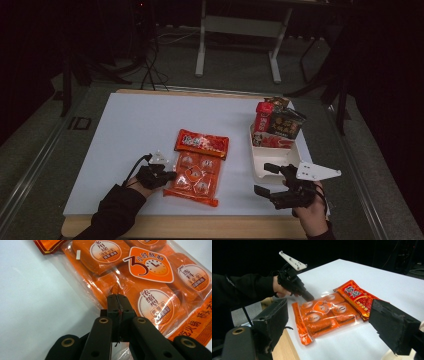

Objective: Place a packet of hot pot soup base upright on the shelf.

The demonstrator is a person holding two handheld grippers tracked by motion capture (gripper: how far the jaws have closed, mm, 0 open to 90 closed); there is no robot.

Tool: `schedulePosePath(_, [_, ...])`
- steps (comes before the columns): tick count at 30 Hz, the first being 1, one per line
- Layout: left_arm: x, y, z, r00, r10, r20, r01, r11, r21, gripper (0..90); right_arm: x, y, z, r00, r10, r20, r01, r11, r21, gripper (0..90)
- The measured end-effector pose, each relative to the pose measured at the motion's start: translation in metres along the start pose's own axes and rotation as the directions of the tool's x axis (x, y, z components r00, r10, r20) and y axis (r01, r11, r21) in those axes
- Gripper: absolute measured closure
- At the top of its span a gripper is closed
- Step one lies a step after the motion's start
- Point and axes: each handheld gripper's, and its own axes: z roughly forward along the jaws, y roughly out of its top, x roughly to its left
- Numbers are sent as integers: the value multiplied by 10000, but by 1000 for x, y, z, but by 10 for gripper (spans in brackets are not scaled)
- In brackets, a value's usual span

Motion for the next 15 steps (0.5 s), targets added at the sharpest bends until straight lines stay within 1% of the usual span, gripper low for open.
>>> schedulePosePath(3, [-3,0,1,10000,-26,-46,26,10000,-50,900,-1,0,2,10000,-23,-22,23,10000,-18,163])
schedulePosePath(4, [-4,0,2,9998,-157,130,159,9998,-120,900,-1,0,3,10000,-79,-13,79,10000,-23,163])
schedulePosePath(5, [-5,0,5,9993,-199,331,205,9996,-186,900,0,0,3,9999,-129,-16,129,9999,43,163])
schedulePosePath(6, [-8,0,6,9992,-170,372,178,9996,-225,900,0,0,5,9998,-171,-37,171,9998,77,163])
schedulePosePath(8, [-14,2,8,9995,131,272,-124,9996,-252,899,1,-1,6,9998,-206,-61,207,9997,156,163])
schedulePosePath(9, [-14,2,8,9994,165,291,-158,9996,-249,899,1,-1,7,9997,-230,-59,231,9995,203,163])
schedulePosePath(12, [-11,1,9,9982,-118,581,139,9993,-352,899,3,-1,8,9995,-301,-80,303,9992,276,163])
schedulePosePath(14, [-11,1,8,9980,-34,633,54,9995,-318,899,3,-1,8,9995,-311,-87,313,9991,269,162])
schedulePosePath(15, [-10,2,8,9977,-66,673,87,9995,-303,897,2,-1,8,9995,-310,-89,312,9992,267,162])
